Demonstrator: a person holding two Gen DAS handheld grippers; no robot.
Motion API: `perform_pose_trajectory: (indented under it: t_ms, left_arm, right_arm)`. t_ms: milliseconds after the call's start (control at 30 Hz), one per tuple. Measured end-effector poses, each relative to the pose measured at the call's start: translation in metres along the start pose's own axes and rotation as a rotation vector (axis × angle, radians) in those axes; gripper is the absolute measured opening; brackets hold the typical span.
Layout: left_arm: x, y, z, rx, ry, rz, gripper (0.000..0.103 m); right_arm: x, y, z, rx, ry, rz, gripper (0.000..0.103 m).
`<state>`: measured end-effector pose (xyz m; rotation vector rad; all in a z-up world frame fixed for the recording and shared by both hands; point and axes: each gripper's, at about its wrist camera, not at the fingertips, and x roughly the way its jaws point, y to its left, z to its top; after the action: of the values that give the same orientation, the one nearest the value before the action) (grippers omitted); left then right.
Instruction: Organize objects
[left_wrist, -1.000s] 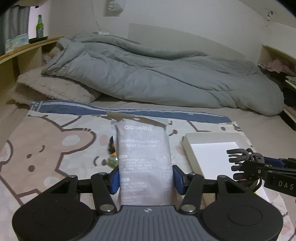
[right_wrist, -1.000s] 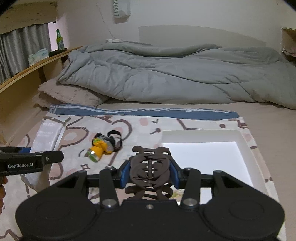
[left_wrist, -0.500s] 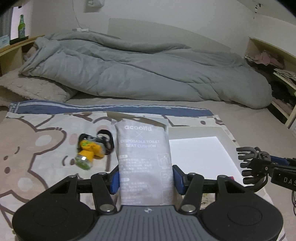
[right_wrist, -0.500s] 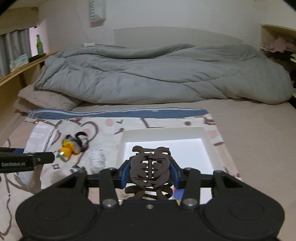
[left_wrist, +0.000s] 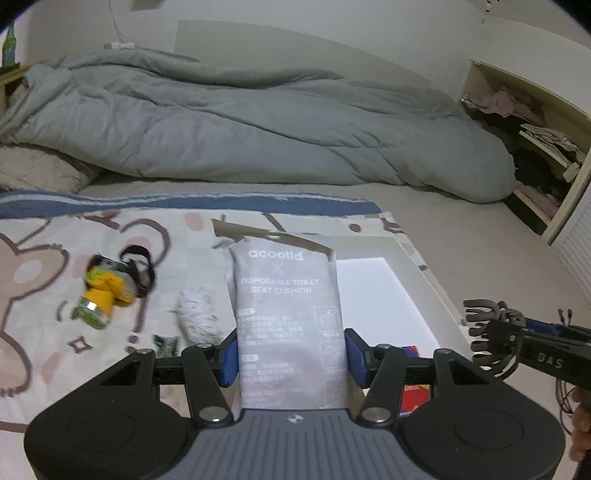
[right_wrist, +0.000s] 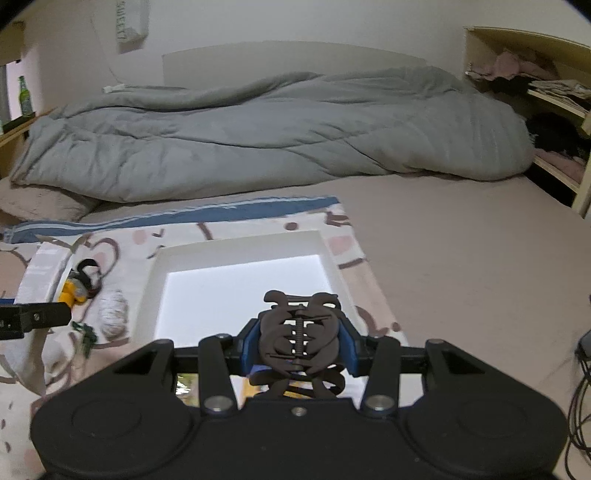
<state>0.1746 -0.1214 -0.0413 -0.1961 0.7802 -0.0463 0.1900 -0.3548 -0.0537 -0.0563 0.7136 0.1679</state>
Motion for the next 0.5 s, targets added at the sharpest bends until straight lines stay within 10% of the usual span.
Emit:
perform_pose_trajectory:
  t_ms: [500]
  left_arm:
    - [0.048, -0.037, -0.019, 0.026, 0.067, -0.074, 0.057]
  right_arm:
    - [0.039, -0.024, -0.012, -0.055, 0.079, -0.049, 0.046]
